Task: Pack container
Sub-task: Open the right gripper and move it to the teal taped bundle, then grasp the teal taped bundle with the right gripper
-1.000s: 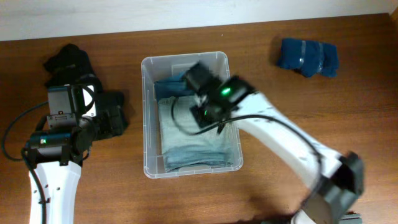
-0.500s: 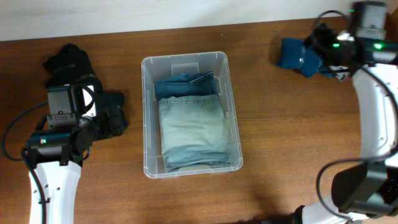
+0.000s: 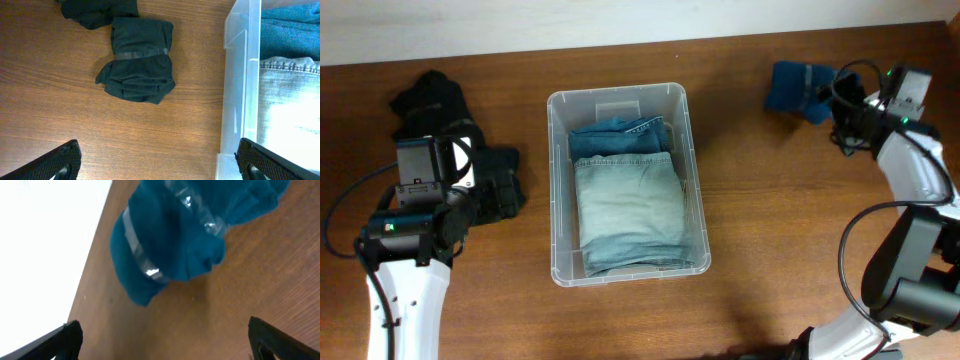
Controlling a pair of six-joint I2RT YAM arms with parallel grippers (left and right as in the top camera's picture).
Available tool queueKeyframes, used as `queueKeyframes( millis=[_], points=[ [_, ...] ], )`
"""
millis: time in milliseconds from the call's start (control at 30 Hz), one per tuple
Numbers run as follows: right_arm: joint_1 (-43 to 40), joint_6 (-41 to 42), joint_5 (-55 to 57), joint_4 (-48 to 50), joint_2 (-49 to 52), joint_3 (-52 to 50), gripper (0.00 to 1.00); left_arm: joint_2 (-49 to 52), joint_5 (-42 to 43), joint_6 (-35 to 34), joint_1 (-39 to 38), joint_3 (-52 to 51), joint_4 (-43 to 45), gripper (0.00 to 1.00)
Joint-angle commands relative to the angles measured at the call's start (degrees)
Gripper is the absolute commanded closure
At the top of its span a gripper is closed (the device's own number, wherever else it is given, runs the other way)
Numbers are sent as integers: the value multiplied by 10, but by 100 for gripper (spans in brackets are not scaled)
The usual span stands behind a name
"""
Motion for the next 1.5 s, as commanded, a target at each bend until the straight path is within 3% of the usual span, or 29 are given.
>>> queueKeyframes(
  millis=[0,100,367,700,767,800,867,933,967,1200,1467],
  points=[
    [-3,42,-9,60,9,-45,2,2,0,-6,-1,9,1,1],
    [-3,42,-7,118,16,-68,2,2,0,-6,-1,9,1,1],
    [-2,73,-2,138,68,-68,2,2,0,-6,-1,9,1,1],
    [-2,107,2,259,148,-68,1,2,1,-6,-1,9,1,1],
    [-2,107,4,275,160,-68,9,2,1,-6,-1,9,1,1],
    [-2,107,5,276,162,-68,20,2,1,-6,-1,9,1,1],
    [-2,106,9,276,166,-68,53,2,1,-6,-1,9,1,1],
    [-2,106,11,276,166,-68,75,2,1,-6,-1,9,1,1],
    [-2,106,10,281,166,-68,96,2,0,-6,-1,9,1,1],
    [-2,49,-65,291,158,-63,96,2,0,-6,-1,9,1,1],
    [6,-7,-202,279,56,-55,96,2,0,-5,-1,9,10,0]
  ],
)
